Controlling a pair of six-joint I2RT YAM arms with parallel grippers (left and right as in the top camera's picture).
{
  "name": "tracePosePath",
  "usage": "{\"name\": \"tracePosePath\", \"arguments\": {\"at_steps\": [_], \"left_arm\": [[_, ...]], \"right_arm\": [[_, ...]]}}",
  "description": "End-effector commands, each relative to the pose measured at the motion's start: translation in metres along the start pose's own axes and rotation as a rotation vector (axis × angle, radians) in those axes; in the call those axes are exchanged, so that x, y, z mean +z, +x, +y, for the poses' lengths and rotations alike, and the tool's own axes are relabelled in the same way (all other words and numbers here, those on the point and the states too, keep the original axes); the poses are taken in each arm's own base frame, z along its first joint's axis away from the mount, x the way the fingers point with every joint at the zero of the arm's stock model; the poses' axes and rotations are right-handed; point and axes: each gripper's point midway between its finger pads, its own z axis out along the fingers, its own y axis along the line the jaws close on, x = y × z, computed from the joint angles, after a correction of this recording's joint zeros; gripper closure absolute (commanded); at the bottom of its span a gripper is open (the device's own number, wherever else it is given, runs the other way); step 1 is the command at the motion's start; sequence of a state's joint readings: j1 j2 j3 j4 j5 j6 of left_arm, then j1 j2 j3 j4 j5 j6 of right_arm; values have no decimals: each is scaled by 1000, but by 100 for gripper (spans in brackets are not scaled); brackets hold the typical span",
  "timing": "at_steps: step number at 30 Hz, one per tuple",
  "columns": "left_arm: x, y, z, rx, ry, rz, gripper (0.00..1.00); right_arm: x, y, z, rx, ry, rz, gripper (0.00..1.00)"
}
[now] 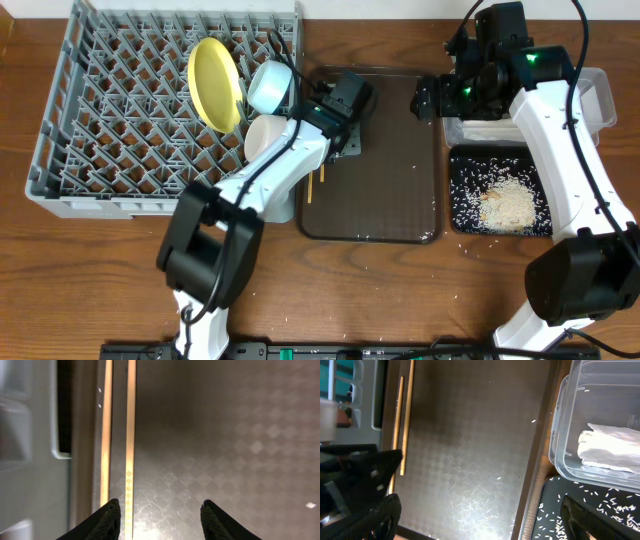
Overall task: Sort waste into correct bins and load items into the dishwasher
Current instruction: 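Grasp one wooden chopstick on the brown tray with the left gripper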
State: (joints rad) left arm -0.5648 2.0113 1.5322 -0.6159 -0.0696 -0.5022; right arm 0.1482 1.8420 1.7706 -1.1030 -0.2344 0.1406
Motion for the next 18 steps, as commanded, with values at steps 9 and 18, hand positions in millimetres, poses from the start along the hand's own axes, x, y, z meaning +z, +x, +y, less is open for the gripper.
{"name": "tracePosePath", "arguments": {"at_steps": [9,18], "left_arm": [[42,7,6,-35,-51,19,47],[60,7,18,-5,-120,0,46]], "right_arm": [[-1,1,4,-17,-2,-2,1],[-1,1,4,-17,-2,-2,1]]}}
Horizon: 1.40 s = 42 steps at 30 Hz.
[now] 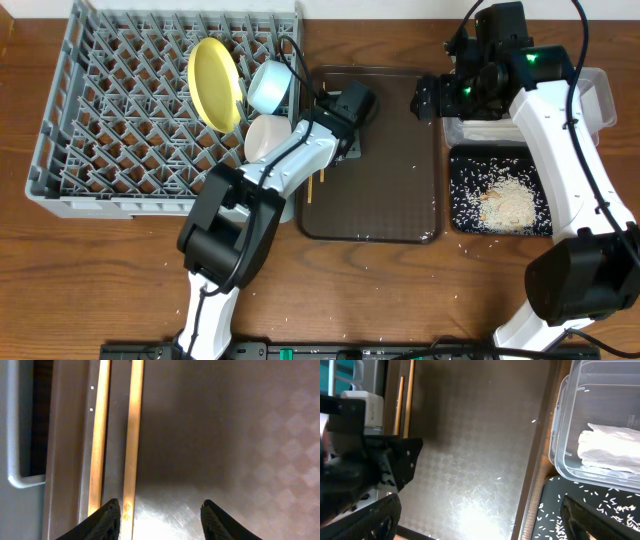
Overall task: Sort waste into correct bins and load items into the dishwasher
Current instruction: 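Grasp one wooden chopstick on the brown tray with the left gripper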
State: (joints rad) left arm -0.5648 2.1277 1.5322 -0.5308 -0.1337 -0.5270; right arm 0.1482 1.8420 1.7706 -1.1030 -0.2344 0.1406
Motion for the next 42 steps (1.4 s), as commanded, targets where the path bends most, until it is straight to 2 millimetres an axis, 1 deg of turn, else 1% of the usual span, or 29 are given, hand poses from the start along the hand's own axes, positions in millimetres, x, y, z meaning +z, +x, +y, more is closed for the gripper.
{"name": "tracePosePath", "arguments": {"at_steps": [1,5,9,10,13,16,18,22,24,26,29,30,31,32,35,37,39,42], "left_arm": [[20,8,10,24,-58,20,46],[27,13,13,26,-69,37,46],[28,16,11,23,-58,49,46],[28,18,8,22,-41,61,50],[28,27,-5,18,37,113,72],[26,34,-16,19,90,150,81],[26,36,-17,12,89,156,92],[23,35,-18,2,93,152,93],[14,29,-20,0,104,135,92],[-1,17,-24,-3,124,104,93],[-37,-9,-30,-6,172,19,92],[-56,-21,-30,-8,186,-27,93],[-68,-28,-29,2,196,-56,92],[-96,-45,-21,26,187,-135,93],[-135,-67,7,41,98,-255,93],[-155,-76,30,74,17,-308,92],[-165,-79,60,90,-97,-322,93],[-164,-72,107,108,-269,-267,92]], "right_arm": [[-1,1,4,-17,-2,-2,1],[-1,1,4,-17,-2,-2,1],[-1,1,4,-18,-2,-2,1],[-1,1,4,-18,-2,-2,1],[-1,0,4,-18,-1,-3,1],[-1,1,4,-17,-2,-2,1],[-1,1,4,-17,-2,-2,1],[-1,1,4,-17,-2,-2,1],[-1,1,4,-17,-2,-2,1],[-1,1,4,-17,-2,-2,1],[-1,1,4,-18,-2,-2,1],[-1,1,4,-17,-2,-2,1],[-1,1,4,-17,-2,-2,1],[-1,1,4,-18,-2,-2,1],[-1,1,4,-18,-2,-2,1],[-1,1,4,-17,-2,-2,1],[-1,1,4,-18,-2,-2,1],[-1,1,4,-17,-2,-2,1]]}}
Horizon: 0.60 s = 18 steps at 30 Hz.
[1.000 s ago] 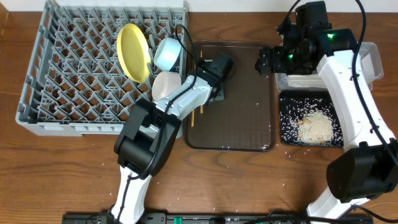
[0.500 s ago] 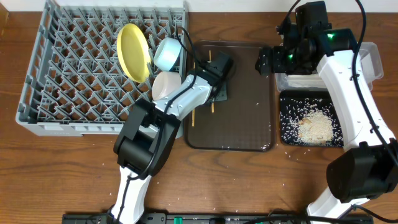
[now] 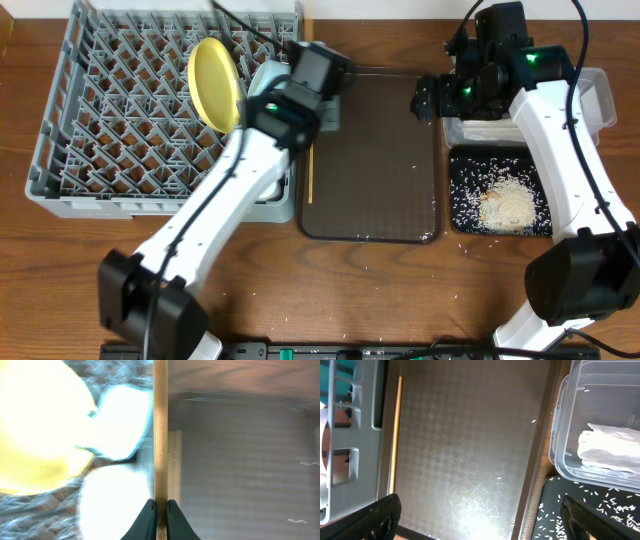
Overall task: Sort waste into correct bins and load items into the dishwasher
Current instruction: 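Grasp one wooden chopstick on the brown tray with the left gripper, then drop the chopstick into the rack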
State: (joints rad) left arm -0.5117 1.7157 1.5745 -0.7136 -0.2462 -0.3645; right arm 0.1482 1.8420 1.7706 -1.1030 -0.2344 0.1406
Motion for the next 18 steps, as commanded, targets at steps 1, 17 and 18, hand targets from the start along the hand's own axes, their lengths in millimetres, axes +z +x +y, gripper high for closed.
{"name": "tracePosePath", "arguments": {"at_steps": [1,17,18], "left_arm": [[13,14,85,120,-329,80,93],[48,83,175,45,-436,347,86],[49,83,173,40,-422,346,68]], "right_arm": [[-1,1,4,-17,-2,-2,1],[-1,1,4,-17,-2,-2,1],[-1,1,4,-17,-2,-2,1]]}}
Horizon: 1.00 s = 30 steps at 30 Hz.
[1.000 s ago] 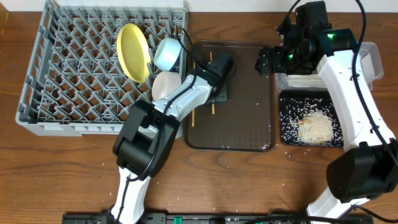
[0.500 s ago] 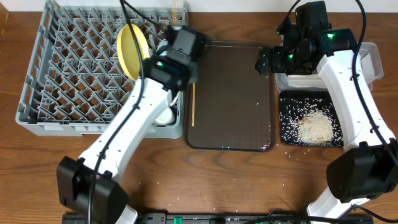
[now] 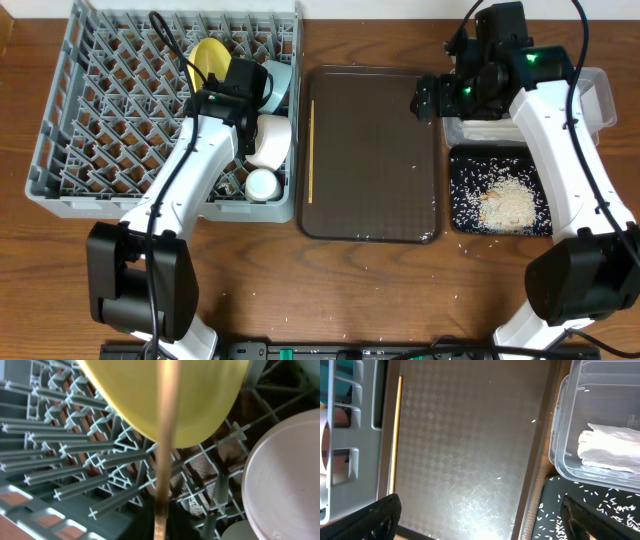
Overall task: Sort waste into correct bins and load items into the dishwasher
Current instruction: 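Drop the chopstick into the rack, then grasp the second wooden chopstick with the left gripper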
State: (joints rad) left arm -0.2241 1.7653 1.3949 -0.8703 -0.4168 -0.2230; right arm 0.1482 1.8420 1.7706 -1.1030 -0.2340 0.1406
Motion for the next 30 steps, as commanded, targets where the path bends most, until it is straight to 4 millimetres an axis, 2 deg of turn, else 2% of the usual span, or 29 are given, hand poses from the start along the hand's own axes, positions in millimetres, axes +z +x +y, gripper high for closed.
{"name": "tracePosePath", "arguments": {"at_steps": [1,3,7,12,16,21,25,30], "left_arm": [[6,3,-4,3,24,17,57],[6,1,-9,-2,50,13,49],[-2,-2,-20,-13,130,11,48],[-36,-20,-37,-85,301,-45,52],[-69,-27,-75,-174,493,-76,55],[-89,-20,-131,-174,575,-102,56],[-86,-10,-171,-120,527,-145,56],[-64,-5,-199,-80,432,-192,55]], "right_arm": [[-1,1,4,-17,-3,-2,1],[-1,1,4,-18,-3,-2,1],[-1,1,4,-17,-3,-2,1],[-1,1,4,-18,-3,-2,1],[-1,1,4,-17,-3,-2,1],[-1,1,4,-17,-3,-2,1],[-1,1,4,-17,-3,-2,1],[-1,1,4,-17,-3,-2,1]]}}
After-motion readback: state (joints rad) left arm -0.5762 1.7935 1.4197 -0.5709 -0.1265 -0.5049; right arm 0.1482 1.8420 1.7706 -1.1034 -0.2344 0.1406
